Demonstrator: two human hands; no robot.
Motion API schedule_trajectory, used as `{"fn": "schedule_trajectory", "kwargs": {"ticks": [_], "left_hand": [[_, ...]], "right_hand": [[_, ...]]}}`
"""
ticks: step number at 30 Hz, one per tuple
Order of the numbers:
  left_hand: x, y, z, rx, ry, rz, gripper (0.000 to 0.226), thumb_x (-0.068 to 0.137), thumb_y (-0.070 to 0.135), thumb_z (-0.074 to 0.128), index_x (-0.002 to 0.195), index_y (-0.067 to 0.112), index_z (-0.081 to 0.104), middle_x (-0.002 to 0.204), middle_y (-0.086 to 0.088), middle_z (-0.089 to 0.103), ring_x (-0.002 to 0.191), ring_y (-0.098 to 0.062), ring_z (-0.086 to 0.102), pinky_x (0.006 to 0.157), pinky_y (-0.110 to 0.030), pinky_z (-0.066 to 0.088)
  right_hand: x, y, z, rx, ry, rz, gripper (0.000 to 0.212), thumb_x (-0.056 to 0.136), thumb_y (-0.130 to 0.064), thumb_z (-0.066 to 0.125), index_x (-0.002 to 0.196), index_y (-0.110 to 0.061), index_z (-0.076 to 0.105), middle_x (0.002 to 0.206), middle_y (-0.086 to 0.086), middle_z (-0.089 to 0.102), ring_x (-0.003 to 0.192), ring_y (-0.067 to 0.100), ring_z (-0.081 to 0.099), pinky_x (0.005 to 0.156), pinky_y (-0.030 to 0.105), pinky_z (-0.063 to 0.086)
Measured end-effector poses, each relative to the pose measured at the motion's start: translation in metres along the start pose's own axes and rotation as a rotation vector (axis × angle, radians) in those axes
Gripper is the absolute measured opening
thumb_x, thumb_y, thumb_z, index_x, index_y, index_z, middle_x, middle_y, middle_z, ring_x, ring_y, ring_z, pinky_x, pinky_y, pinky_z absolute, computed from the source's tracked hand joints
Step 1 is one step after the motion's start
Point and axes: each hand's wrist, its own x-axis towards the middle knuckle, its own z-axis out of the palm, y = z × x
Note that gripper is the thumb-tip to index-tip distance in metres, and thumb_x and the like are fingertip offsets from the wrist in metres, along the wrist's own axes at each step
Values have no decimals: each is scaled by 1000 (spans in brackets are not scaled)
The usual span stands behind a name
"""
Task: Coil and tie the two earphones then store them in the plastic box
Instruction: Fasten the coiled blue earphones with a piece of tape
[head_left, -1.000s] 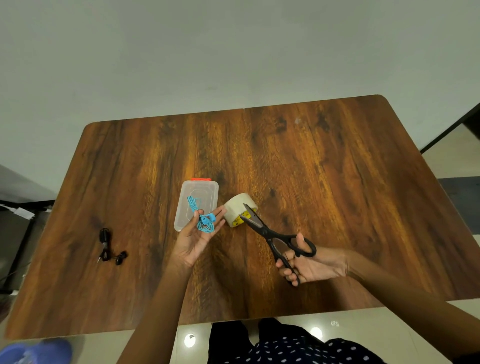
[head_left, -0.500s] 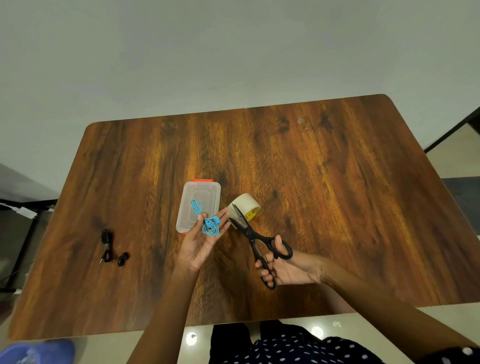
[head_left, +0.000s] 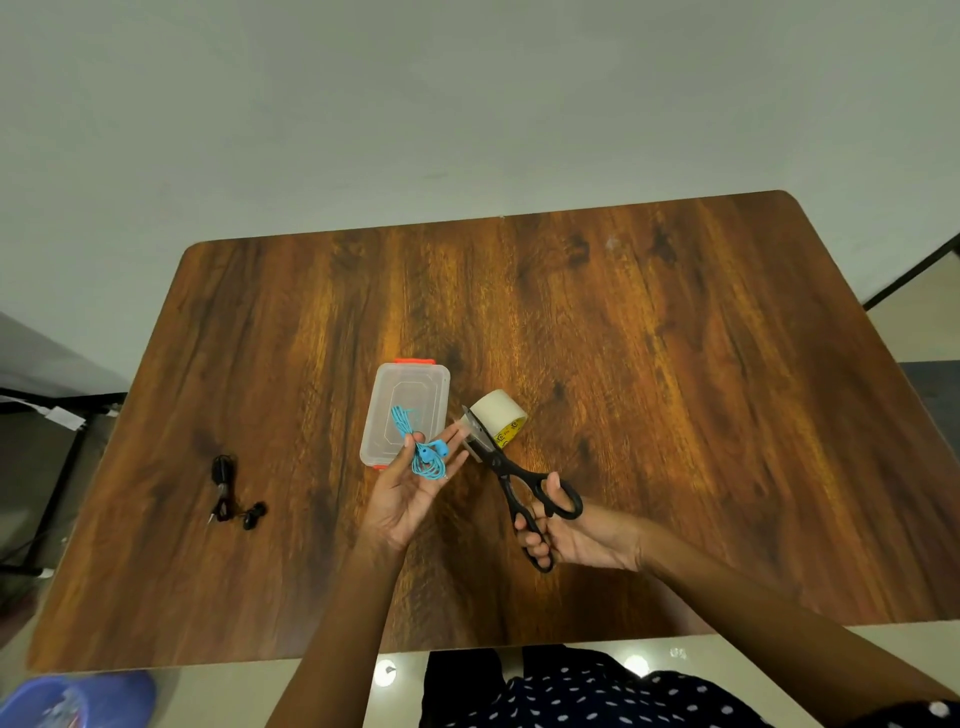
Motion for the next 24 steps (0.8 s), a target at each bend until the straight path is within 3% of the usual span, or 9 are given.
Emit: {"fn": "schedule_trajectory", "kwargs": {"ticks": [8, 15, 19, 24], "left_hand": [[0, -3, -4, -38, 12, 6, 41, 55, 16, 92, 90, 12, 71, 132, -25, 54, 128, -36, 47, 100, -50, 41], [0, -3, -5, -46, 16, 8, 40, 54, 16, 92, 88, 12, 71, 129, -24, 57, 126, -36, 49, 99, -50, 43], [1, -3, -8, -46, 15, 0, 42, 55, 16, 92, 91, 12, 71, 132, -24, 54, 127, -36, 48, 99, -49, 43], [-1, -2, -5, -53, -1, -15, 38, 56, 16, 91, 88, 12, 71, 135, -26, 51, 127, -35, 48, 96, -48, 47]], "right_hand": [[1, 4, 5, -98, 152, -52, 77, 51, -82, 64, 84, -13, 56, 65, -3, 52, 55, 7, 47, 54, 18, 44], [2, 11, 7, -235, 326, -114, 46, 81, -58, 47, 77, -12, 54, 56, -3, 46, 48, 7, 41, 48, 18, 38], [3, 11, 5, -261, 308, -108, 45, 82, -57, 48, 78, -13, 56, 58, -2, 47, 50, 8, 43, 50, 18, 40], [1, 9, -2, -185, 183, -48, 53, 81, -59, 50, 94, -9, 59, 69, -1, 52, 60, 8, 50, 60, 20, 47]]}}
